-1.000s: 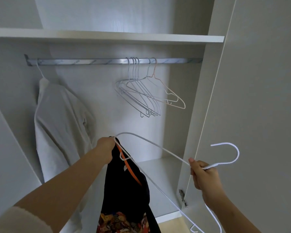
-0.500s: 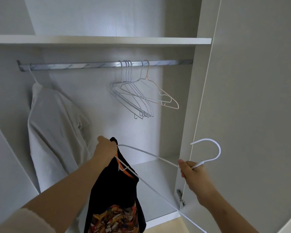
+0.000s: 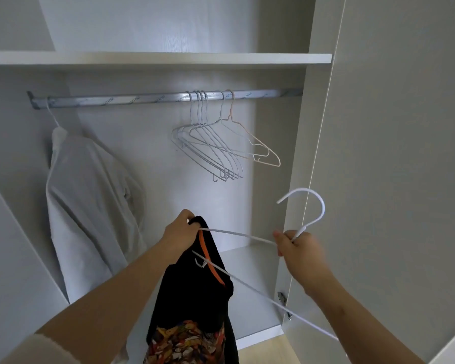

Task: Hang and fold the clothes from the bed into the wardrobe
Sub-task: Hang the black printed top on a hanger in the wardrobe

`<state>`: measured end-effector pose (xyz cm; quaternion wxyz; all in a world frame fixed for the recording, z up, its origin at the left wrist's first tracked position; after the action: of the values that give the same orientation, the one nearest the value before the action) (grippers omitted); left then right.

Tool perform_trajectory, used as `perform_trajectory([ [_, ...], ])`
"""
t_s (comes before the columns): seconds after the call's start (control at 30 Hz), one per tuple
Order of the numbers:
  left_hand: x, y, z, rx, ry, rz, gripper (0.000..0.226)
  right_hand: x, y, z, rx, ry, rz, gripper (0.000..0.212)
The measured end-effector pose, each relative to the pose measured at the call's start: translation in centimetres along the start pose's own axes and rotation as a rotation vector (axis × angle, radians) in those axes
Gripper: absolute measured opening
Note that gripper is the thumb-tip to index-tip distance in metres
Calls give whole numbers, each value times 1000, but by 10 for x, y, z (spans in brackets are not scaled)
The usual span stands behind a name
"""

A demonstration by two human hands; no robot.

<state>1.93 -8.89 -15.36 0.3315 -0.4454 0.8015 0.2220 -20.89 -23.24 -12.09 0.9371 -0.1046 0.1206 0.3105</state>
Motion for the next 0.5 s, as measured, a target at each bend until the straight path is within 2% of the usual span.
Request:
perform_trajectory([
  [0.2,-8,-1,19,-164,151,-64,17,16,16,48,-304,316,21,49],
  [0.4,10,15,0,-176,199,-102,17,26,22,55,-280,333,-13,50],
  [0.5,9,16,-10,-117,172,-67,18,19,22,47,-202,220,7,47],
])
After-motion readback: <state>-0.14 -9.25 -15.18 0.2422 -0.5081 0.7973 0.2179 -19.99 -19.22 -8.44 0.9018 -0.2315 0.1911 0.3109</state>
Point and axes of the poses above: each hand's wrist, its own y-axis away from the middle knuckle, its own x-axis out of the palm, z = x × y, the point moved 9 cm from there along -y, towards the middle knuckle, and after that the axes turned 12 degrees about -y, right-handed, at the moved point
